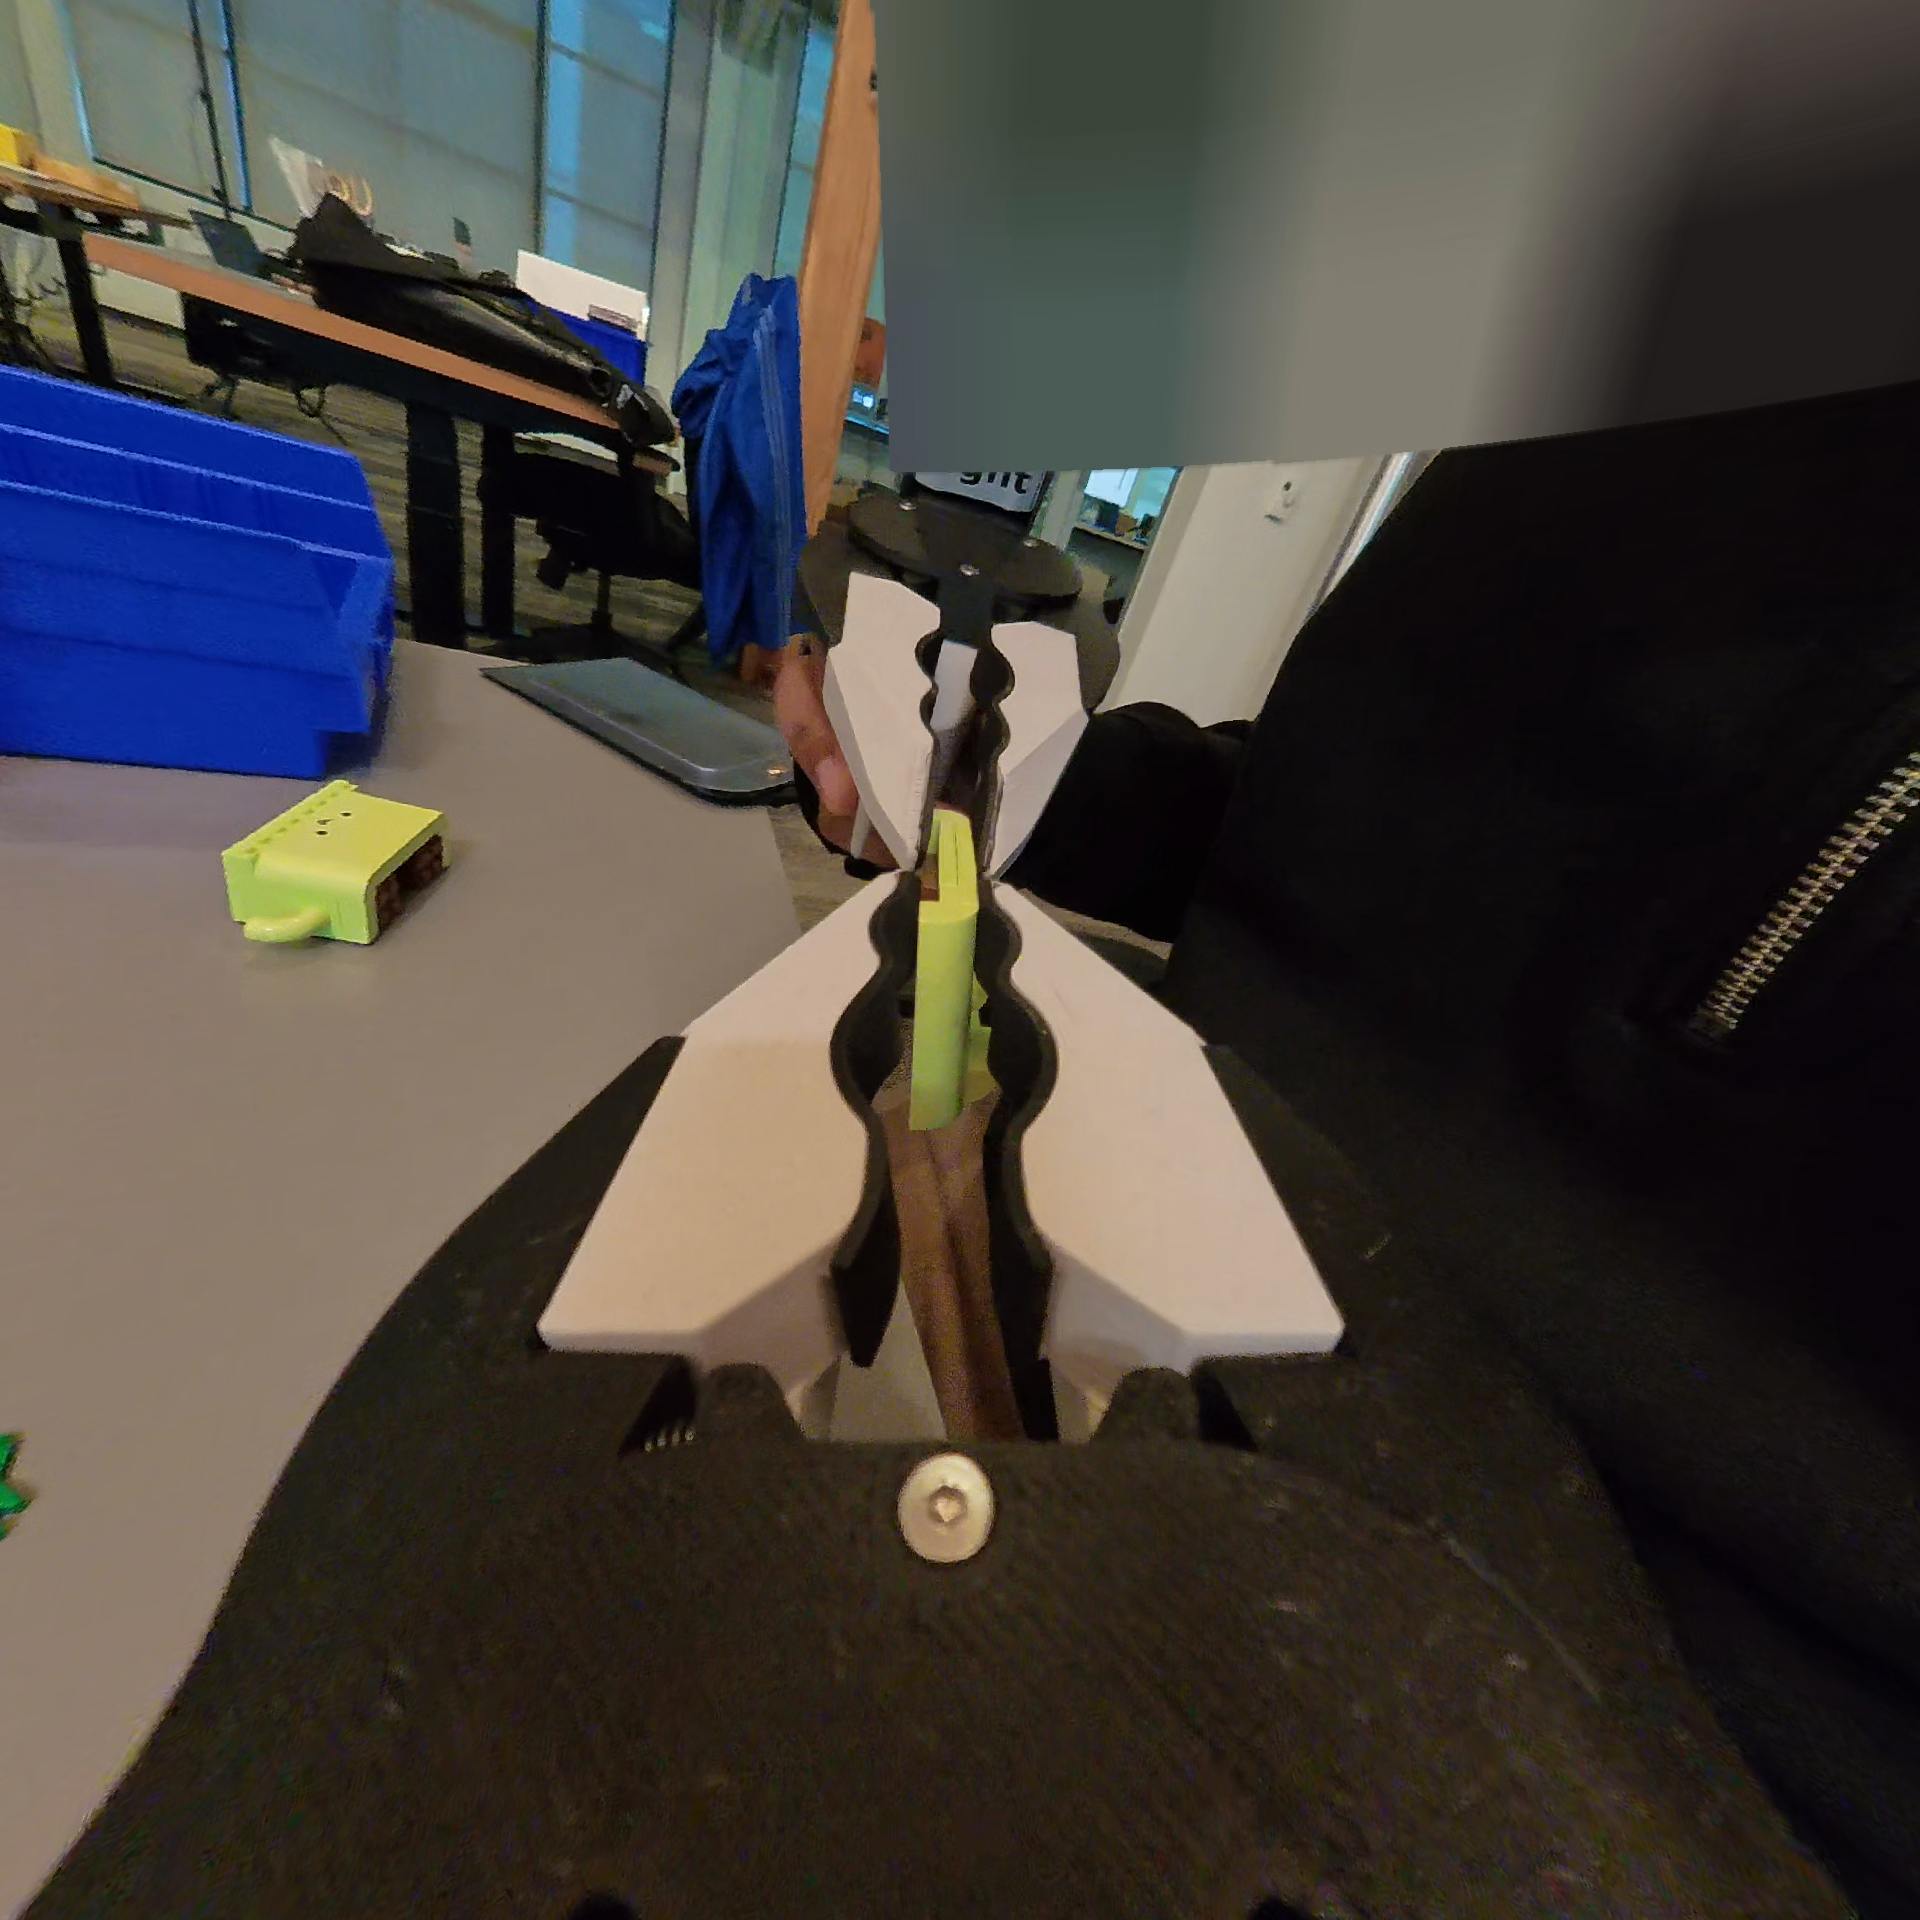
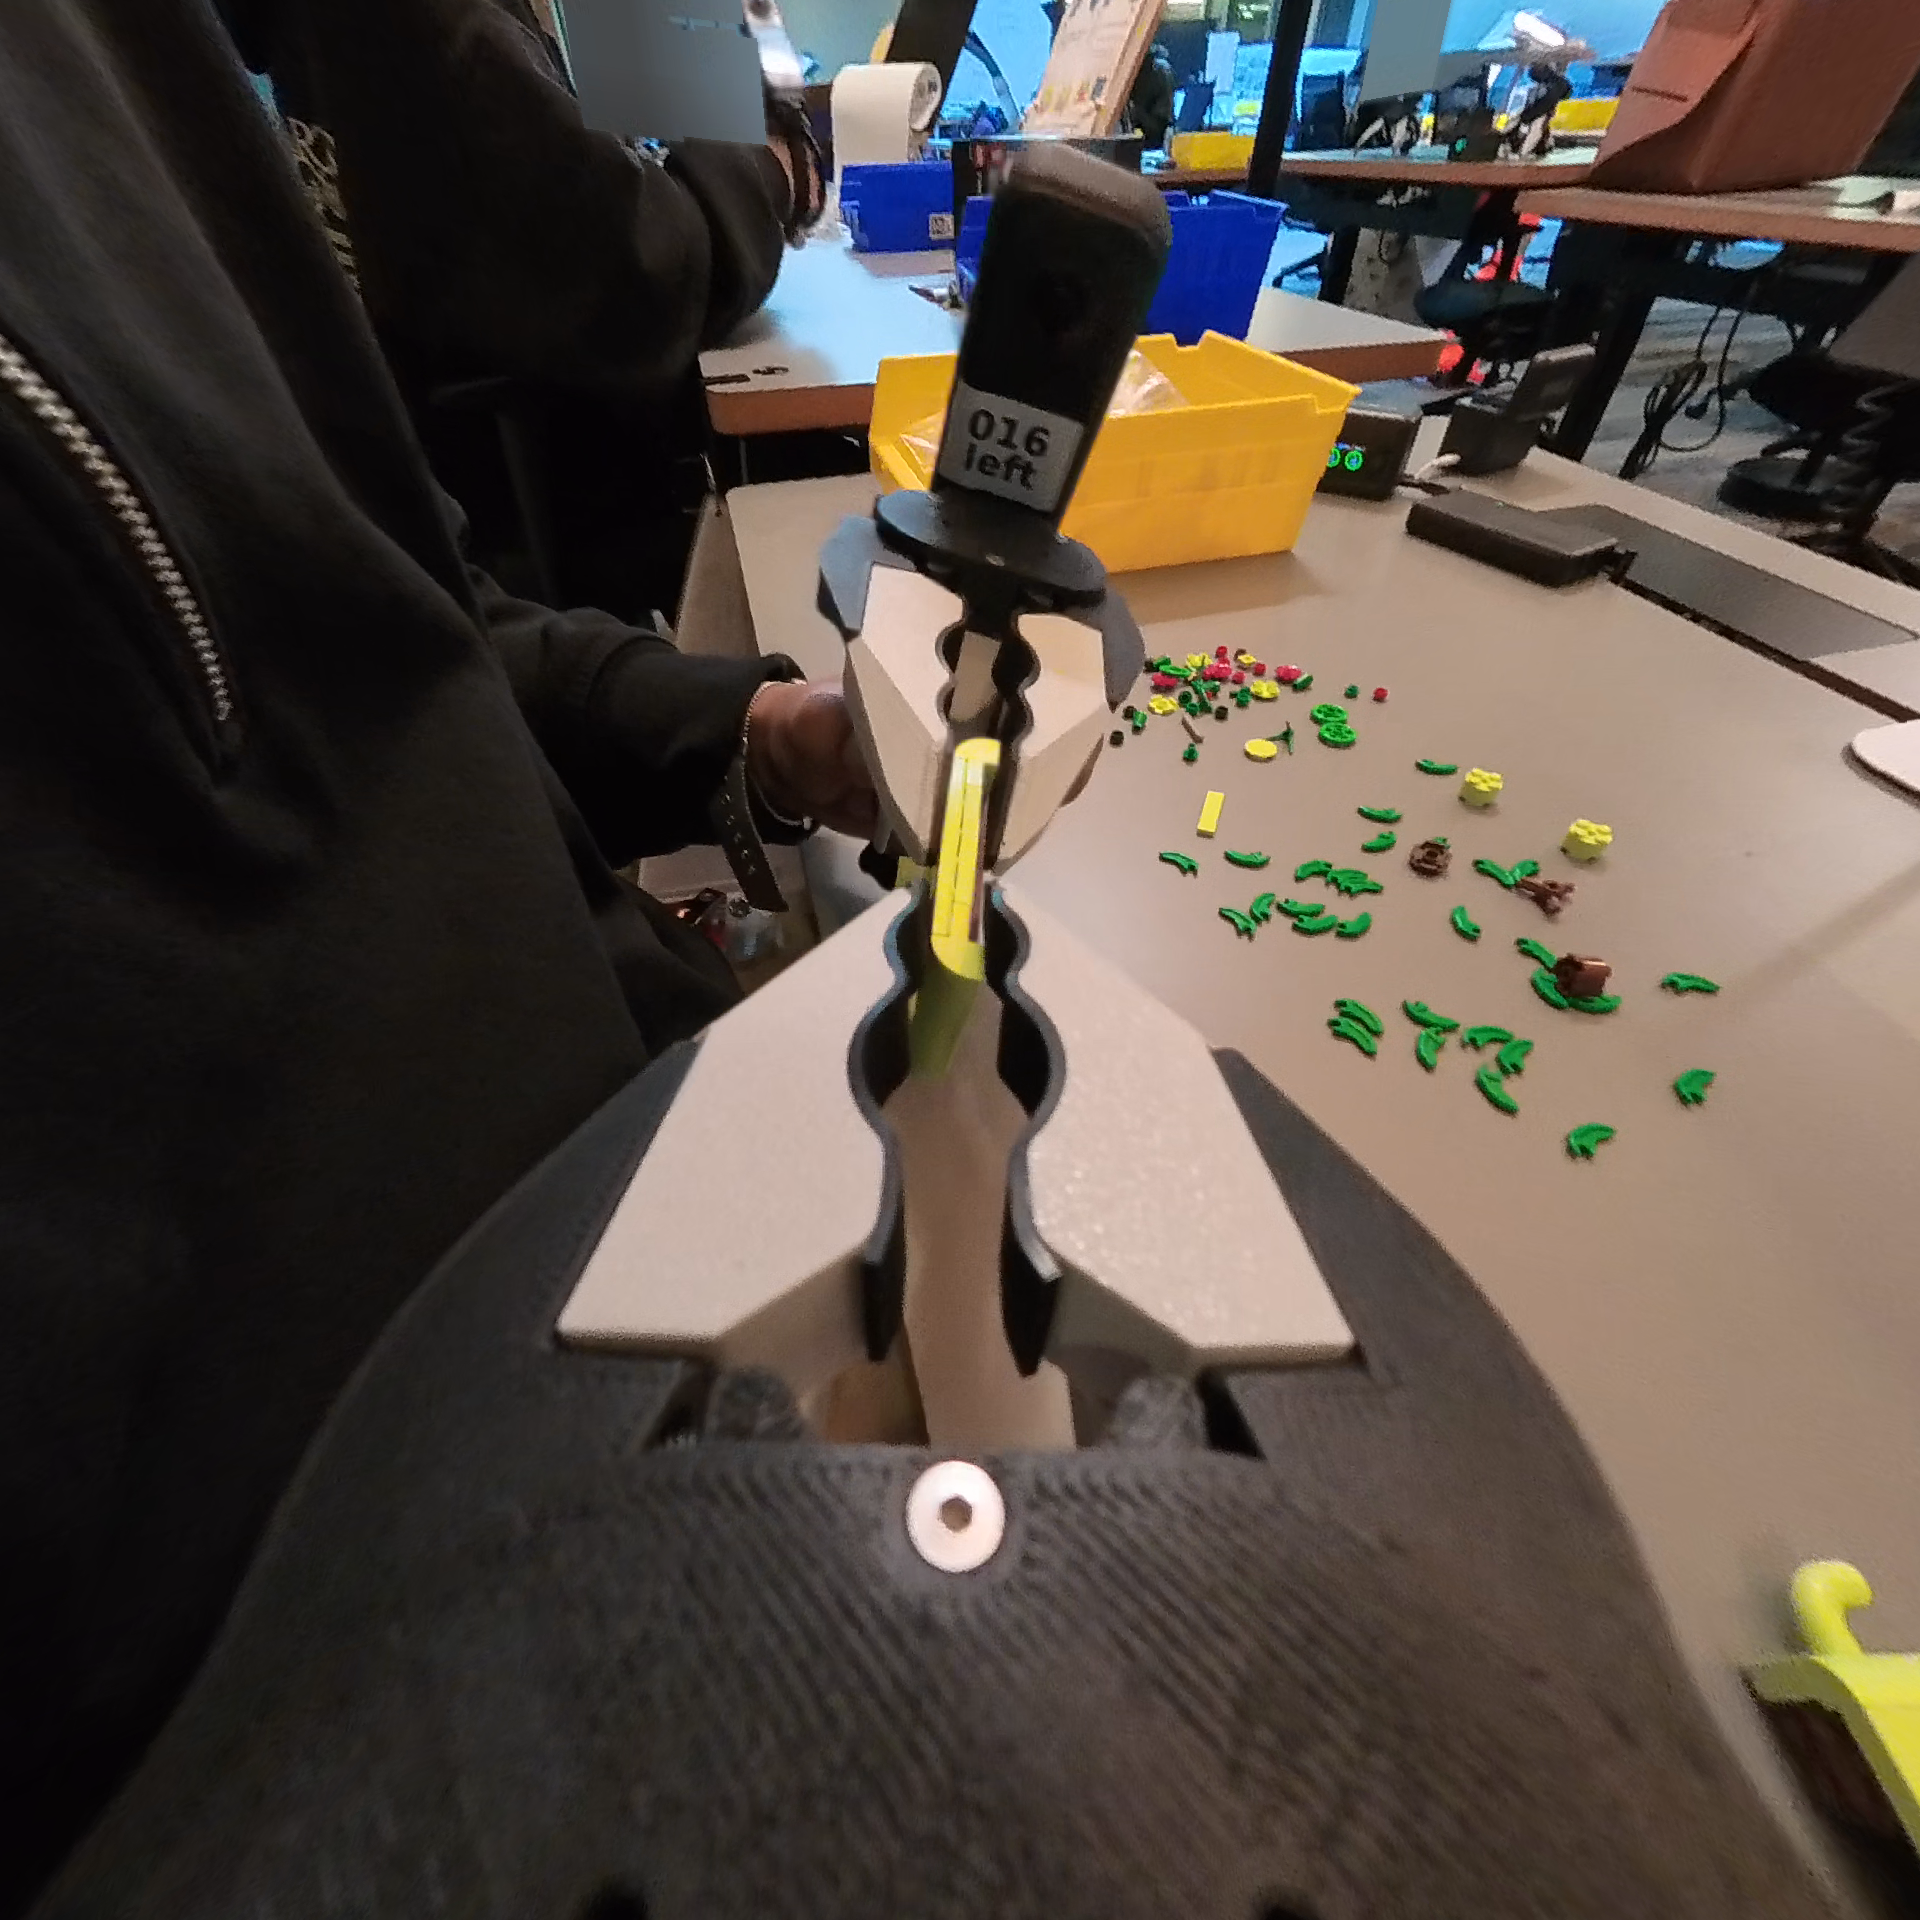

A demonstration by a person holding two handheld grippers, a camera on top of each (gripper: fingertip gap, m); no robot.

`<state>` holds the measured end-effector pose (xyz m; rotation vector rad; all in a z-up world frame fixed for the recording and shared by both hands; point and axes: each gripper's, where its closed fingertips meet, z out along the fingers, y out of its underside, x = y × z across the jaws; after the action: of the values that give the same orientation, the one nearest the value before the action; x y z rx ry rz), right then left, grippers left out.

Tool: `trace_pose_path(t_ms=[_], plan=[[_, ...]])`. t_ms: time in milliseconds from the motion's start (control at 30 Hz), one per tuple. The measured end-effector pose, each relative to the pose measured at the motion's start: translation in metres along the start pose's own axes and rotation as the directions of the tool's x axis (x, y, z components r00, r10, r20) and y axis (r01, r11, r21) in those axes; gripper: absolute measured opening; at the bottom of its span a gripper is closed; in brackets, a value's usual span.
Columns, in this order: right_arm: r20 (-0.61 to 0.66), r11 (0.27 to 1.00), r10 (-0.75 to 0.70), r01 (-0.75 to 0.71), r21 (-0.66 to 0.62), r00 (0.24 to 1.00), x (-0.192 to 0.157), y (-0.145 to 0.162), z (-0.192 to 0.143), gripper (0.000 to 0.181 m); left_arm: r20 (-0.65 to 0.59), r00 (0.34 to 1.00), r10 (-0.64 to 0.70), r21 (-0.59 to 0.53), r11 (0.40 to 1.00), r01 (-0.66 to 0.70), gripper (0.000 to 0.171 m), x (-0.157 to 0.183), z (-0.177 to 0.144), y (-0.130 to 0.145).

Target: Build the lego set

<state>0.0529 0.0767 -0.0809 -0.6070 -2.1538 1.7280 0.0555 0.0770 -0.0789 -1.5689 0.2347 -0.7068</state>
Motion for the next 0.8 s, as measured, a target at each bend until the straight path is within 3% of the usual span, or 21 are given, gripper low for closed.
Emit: trace_pose_path(t_ms=[500, 667, 800], plan=[[0.075, 0.997, 0.027, -0.022, -0.068, 0.997, -0.011, 0.003, -0.004, 0.007, -0.095, 0.991, -0.094, 0.009, 0.995, 0.095, 0.008, 0.007, 0.006, 0.003], [0.039, 0.999, 0.023, -0.022, -0.034, 0.999, -0.001, 0.000, -0.003, 0.007, -0.053, 0.994, -0.095, 0.013, 0.995, 0.095, 0.008, 0.001, 0.004, 0.001], [0.043, 0.997, 0.024, -0.020, -0.074, 0.999, -0.002, 0.005, 0.001, 0.016, 0.013, 1.000, -0.023, -0.066, 0.998, 0.024, 0.008, -0.002, 0.007, 0.009]])
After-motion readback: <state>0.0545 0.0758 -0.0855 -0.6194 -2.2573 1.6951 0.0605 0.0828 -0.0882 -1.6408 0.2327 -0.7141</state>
